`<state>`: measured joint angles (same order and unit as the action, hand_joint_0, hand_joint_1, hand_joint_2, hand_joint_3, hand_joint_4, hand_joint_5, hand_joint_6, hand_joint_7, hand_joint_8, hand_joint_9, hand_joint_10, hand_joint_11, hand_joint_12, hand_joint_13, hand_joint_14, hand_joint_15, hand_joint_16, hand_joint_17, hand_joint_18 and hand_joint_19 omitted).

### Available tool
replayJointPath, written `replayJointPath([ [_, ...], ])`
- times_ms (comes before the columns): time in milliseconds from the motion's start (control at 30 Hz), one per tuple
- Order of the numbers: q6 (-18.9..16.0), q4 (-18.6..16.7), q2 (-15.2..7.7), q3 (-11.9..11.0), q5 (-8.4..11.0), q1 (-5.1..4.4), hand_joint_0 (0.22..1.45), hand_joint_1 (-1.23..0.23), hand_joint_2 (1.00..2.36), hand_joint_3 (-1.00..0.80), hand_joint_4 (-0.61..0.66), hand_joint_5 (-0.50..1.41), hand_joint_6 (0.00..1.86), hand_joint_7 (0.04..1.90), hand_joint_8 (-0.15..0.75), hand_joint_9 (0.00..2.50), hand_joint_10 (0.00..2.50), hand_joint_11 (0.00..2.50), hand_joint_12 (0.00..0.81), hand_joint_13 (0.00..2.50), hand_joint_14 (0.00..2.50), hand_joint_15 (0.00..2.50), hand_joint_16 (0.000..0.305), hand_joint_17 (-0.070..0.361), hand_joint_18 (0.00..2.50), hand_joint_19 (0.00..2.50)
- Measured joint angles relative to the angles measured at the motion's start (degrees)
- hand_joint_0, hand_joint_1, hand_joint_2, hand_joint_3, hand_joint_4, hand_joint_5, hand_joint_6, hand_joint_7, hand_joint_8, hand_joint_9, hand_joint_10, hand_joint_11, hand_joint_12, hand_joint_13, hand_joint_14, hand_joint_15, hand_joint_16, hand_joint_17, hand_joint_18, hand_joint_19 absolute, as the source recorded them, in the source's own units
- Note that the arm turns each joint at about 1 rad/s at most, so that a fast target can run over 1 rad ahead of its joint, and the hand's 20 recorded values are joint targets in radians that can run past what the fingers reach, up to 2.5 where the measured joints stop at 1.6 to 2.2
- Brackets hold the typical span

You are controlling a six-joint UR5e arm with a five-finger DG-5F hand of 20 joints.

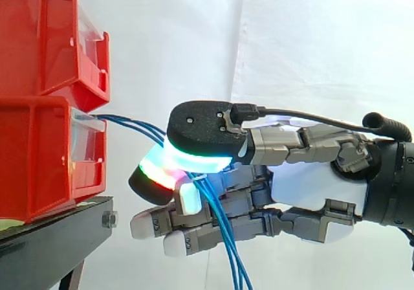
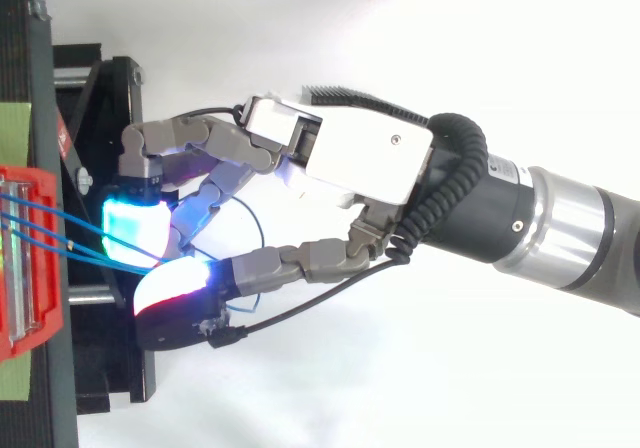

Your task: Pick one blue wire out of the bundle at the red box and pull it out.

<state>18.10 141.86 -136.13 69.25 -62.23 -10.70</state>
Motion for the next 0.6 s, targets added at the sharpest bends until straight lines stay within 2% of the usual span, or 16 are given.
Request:
replayJointPath([
  [100, 0.0, 0.0, 0.0, 0.0, 0.0, 0.0, 0.63, -0.93, 1.02, -0.18, 0.42, -0.09, 0.57, 1.46, 0.232, 0.92, 0.03, 0.7, 0.327, 0.51, 0.01, 0.32, 0.049, 0.111, 0.46, 0.45],
  [233, 0.0, 0.0, 0.0, 0.0, 0.0, -0.01, 0.6, -0.87, 1.02, -0.16, 0.41, -0.07, 0.51, 1.54, 0.213, 0.93, 0.03, 0.64, 0.321, 0.5, 0.01, 0.32, 0.049, 0.111, 0.44, 0.48],
  [300, 0.0, 0.0, 0.0, 0.0, -0.03, -0.01, 0.59, -0.79, 1.02, -0.16, 0.39, -0.06, 0.5, 1.45, 0.2, 0.94, 0.02, 0.56, 0.315, 0.5, 0.01, 0.3, 0.049, 0.111, 0.43, 0.49],
  [400, 0.0, 0.0, 0.0, 0.0, -0.03, 0.0, 0.6, -0.77, 1.02, -0.17, 0.38, -0.05, 0.5, 1.38, 0.182, 0.96, 0.02, 0.51, 0.307, 0.5, 0.01, 0.31, 0.049, 0.11, 0.42, 0.5],
  [533, 0.0, 0.0, 0.0, 0.0, -0.07, 0.01, 0.62, -0.77, 1.02, -0.18, 0.34, -0.05, 0.5, 1.4, 0.193, 0.94, 0.02, 0.58, 0.31, 0.49, 0.01, 0.31, 0.048, 0.109, 0.42, 0.49],
  [600, 0.0, 0.0, 0.0, 0.0, -0.08, 0.0, 0.61, -0.78, 1.03, -0.15, 0.36, -0.06, 0.5, 1.49, 0.199, 0.91, 0.02, 0.64, 0.316, 0.48, 0.02, 0.32, 0.049, 0.109, 0.41, 0.48],
])
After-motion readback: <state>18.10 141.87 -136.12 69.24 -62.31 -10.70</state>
